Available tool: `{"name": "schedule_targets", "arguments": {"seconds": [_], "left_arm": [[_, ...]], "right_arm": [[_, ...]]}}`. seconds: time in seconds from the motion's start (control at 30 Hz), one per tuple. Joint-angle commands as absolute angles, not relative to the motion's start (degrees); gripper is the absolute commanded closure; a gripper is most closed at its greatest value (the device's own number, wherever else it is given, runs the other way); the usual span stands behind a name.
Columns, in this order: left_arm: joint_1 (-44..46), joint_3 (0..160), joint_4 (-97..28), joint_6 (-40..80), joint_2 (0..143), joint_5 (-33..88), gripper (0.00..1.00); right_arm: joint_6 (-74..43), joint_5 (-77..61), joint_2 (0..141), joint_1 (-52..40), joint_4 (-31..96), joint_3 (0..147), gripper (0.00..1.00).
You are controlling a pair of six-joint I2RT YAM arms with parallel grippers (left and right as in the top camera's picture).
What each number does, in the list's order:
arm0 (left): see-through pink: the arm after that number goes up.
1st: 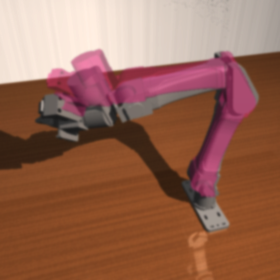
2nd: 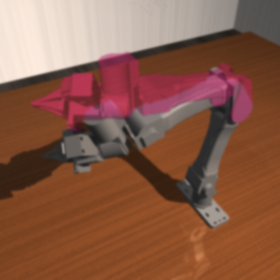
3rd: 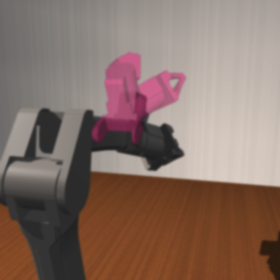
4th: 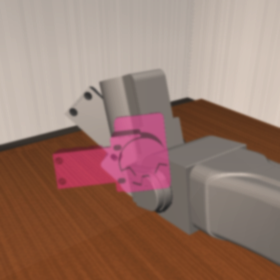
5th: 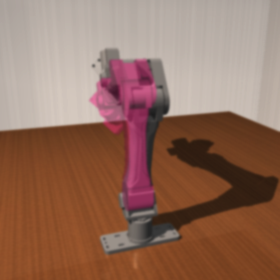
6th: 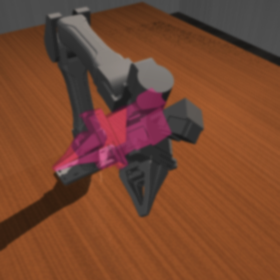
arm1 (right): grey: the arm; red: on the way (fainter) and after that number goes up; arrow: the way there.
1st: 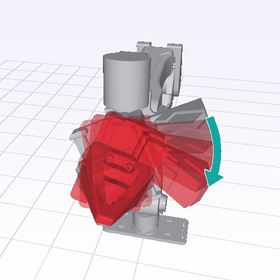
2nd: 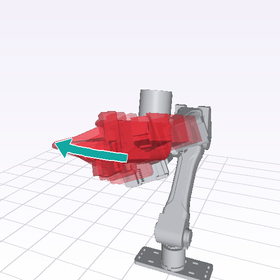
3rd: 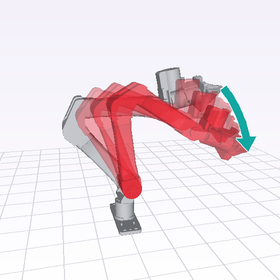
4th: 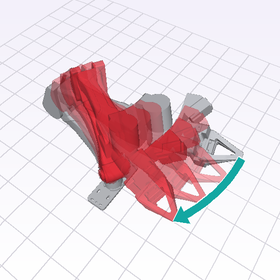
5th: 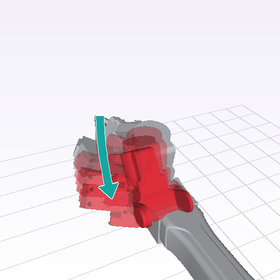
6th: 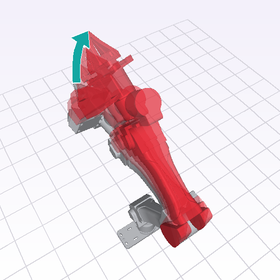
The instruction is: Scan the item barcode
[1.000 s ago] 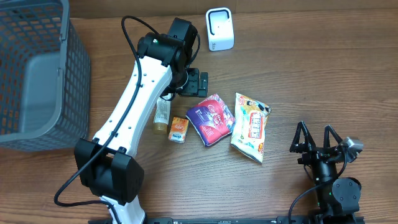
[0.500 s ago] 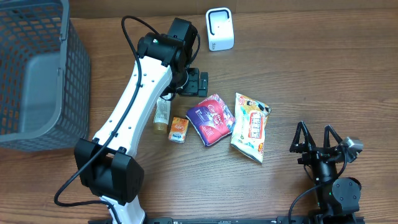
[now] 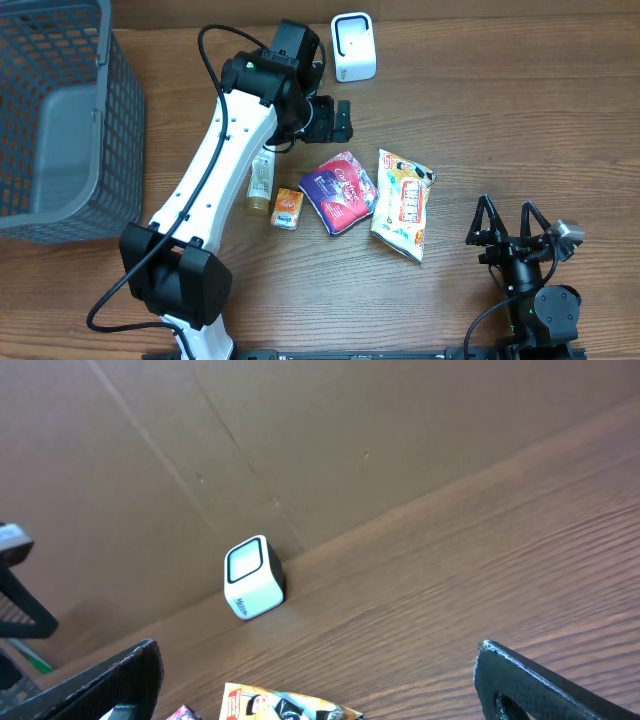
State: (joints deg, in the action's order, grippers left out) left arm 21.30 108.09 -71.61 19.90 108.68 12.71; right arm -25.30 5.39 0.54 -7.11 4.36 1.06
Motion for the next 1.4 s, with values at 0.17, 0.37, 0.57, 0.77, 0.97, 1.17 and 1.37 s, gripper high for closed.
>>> {"name": "schedule_targets", "arguments": {"seconds": [0.17, 0.37, 0.57, 0.77, 0.97, 1.17, 1.37], "left_arm": [[10.39, 120.84, -91.37, 34.61, 108.29, -10.92, 0.0], [7.18, 109.69, -90.32, 35.14, 108.33, -7.38, 0.0], [7.86, 98.08, -80.29, 35.16, 108.33, -5.72, 0.0], [6.74, 98.24, -78.35, 33.5, 108.31, -6.48, 0.0], [3.07, 98.76, -75.77, 33.82, 108.31, -7.4, 0.0], [1.08, 98.74, -76.62, 34.89, 108.31, -6.0, 0.0], [1.1, 98.74, -76.6, 34.89, 108.31, -6.04, 0.0]], "right_arm": [[-25.32, 5.93, 0.16, -6.9, 4.1, 0.45, 0.0], [-25.32, 5.93, 0.16, -6.9, 4.12, 0.45, 0.0], [-25.32, 5.93, 0.16, -6.9, 4.1, 0.45, 0.0], [-25.32, 5.93, 0.16, -6.9, 4.1, 0.45, 0.0], [-24.67, 8.49, 0.16, -6.9, 3.88, 0.47, 0.0], [-24.67, 8.34, 0.16, -6.9, 3.88, 0.47, 0.0], [-25.89, 7.31, 0.16, -6.9, 3.86, 0.47, 0.0]]}}
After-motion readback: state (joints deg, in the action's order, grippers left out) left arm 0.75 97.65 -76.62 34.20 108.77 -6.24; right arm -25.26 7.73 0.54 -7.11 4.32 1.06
